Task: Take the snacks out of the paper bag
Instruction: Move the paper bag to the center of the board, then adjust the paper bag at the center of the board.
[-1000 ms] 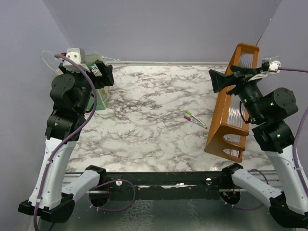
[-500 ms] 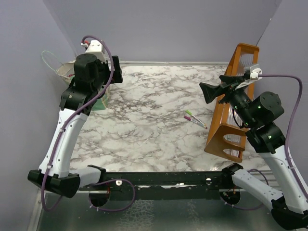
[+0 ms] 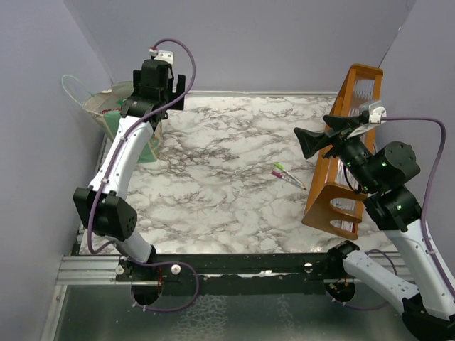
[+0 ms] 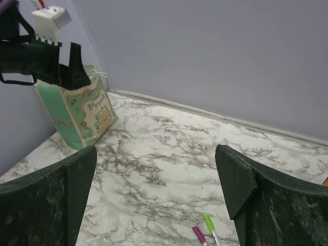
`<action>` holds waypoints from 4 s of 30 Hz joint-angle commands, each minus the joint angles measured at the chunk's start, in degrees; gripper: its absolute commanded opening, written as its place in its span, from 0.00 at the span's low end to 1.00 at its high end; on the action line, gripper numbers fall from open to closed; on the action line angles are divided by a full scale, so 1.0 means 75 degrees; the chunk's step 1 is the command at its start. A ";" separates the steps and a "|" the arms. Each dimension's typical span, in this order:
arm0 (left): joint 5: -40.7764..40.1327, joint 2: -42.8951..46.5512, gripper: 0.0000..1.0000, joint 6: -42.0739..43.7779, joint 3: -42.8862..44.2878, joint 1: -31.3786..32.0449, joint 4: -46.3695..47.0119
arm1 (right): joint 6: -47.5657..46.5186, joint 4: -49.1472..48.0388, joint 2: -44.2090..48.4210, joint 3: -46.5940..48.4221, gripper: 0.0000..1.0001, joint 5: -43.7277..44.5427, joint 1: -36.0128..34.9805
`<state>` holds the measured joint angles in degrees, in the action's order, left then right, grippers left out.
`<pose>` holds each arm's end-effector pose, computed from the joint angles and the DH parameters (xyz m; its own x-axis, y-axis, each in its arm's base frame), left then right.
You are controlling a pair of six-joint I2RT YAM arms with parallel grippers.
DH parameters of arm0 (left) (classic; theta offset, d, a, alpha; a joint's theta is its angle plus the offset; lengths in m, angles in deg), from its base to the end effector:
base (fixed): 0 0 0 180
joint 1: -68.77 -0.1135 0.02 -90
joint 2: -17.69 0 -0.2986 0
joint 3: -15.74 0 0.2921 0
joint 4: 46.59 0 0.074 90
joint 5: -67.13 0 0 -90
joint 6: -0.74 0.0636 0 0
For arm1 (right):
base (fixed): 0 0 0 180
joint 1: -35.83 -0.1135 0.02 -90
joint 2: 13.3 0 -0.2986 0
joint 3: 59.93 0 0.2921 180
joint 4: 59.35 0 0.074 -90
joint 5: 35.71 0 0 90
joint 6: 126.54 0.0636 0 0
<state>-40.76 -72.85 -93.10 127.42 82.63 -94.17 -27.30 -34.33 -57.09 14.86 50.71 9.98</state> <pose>0.4083 -0.0806 0.4575 -0.4287 0.0401 -0.9026 -0.0679 0.9948 0.0765 0.1707 0.0871 0.4849 0.0137 0.1847 -0.9827 -0.4997 0.8525 0.1533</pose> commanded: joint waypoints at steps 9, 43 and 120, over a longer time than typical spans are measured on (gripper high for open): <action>-0.1050 -0.1649 0.77 0.1884 0.0786 -0.0157 0.1642 | 0.0067 -0.0314 -0.0094 -0.0061 0.99 -0.0199 -0.0058; 0.4902 0.1488 0.00 -0.2234 -0.1799 0.0442 0.0922 | 0.0647 -0.0833 -0.0184 -0.0691 0.99 -0.0722 -0.0058; -0.2300 0.4344 0.00 -0.2973 -0.4602 0.3682 0.2459 | 0.3273 0.2867 0.0062 0.0060 0.95 0.0634 -0.0058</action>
<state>-52.04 -44.37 -116.51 94.09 110.63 -78.78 -4.18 -12.25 -57.00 16.15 57.38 9.89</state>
